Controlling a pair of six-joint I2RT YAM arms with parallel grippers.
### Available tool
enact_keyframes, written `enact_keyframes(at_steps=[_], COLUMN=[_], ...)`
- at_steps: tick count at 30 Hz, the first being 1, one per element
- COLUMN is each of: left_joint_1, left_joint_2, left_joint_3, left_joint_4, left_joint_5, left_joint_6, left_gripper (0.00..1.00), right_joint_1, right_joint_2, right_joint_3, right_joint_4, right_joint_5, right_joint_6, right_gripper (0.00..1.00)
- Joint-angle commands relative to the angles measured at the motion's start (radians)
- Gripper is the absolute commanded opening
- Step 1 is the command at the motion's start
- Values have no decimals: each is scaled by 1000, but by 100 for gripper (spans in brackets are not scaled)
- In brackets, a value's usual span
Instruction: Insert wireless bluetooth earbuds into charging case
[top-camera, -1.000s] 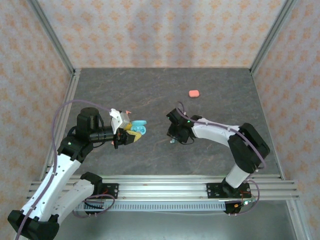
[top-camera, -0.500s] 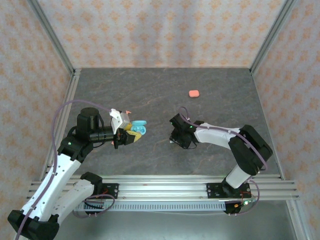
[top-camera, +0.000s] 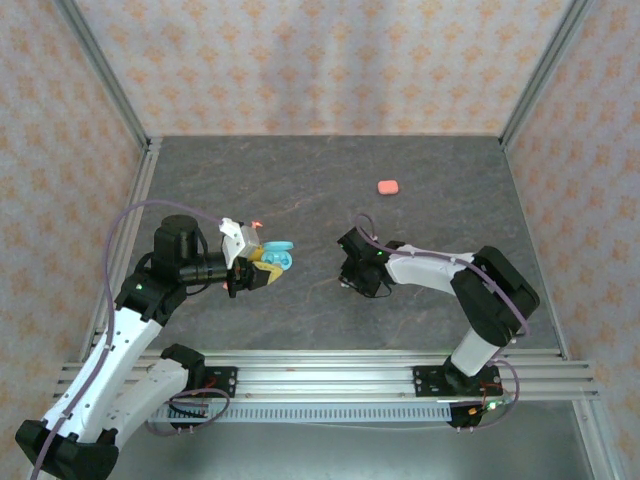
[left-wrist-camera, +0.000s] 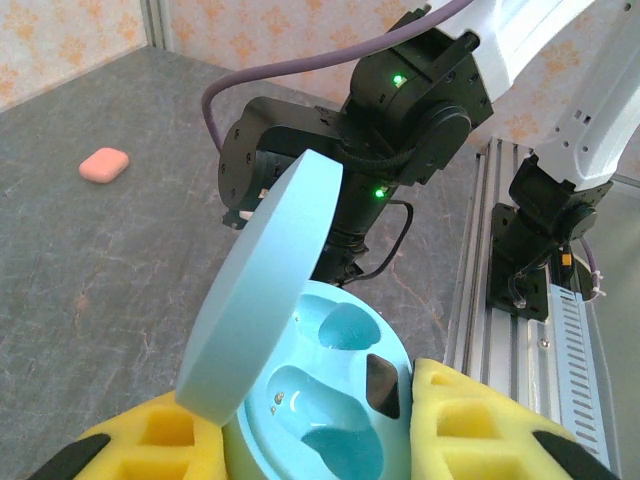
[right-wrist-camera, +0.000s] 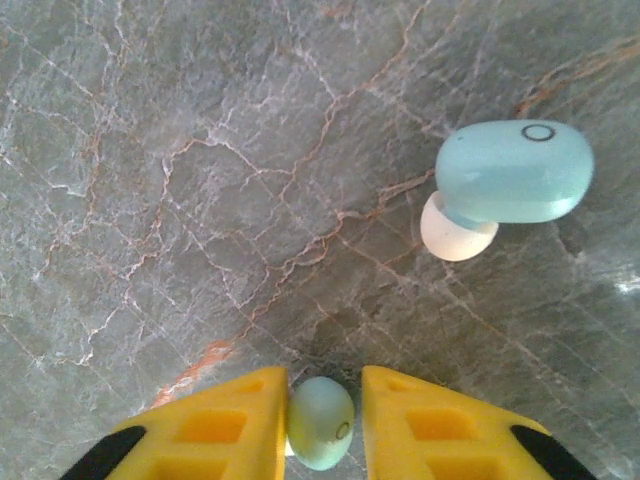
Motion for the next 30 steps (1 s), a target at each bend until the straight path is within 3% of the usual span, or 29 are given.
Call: enact_keyframes(at_steps=[1, 11, 21, 30], left_joint_1=[9, 9, 3, -116], left_joint_2=[2, 6, 47, 125], left_joint_3=[4, -7, -35, -16], left_joint_4=[-1, 12, 199, 366], left_joint_5=[-6, -6, 14, -104], left_joint_6=[14, 11, -36, -5], left_gripper=[8, 8, 8, 7], right_joint_1=[3, 5, 13, 152], right_joint_2=[36, 34, -238, -384], right_joint_3=[24, 136, 249, 441], right_joint_4=[21, -117, -395, -498], right_joint_5=[-9, 45, 200, 234], right_joint_6=[-5, -110, -230, -327], right_gripper=[23, 13, 10, 5])
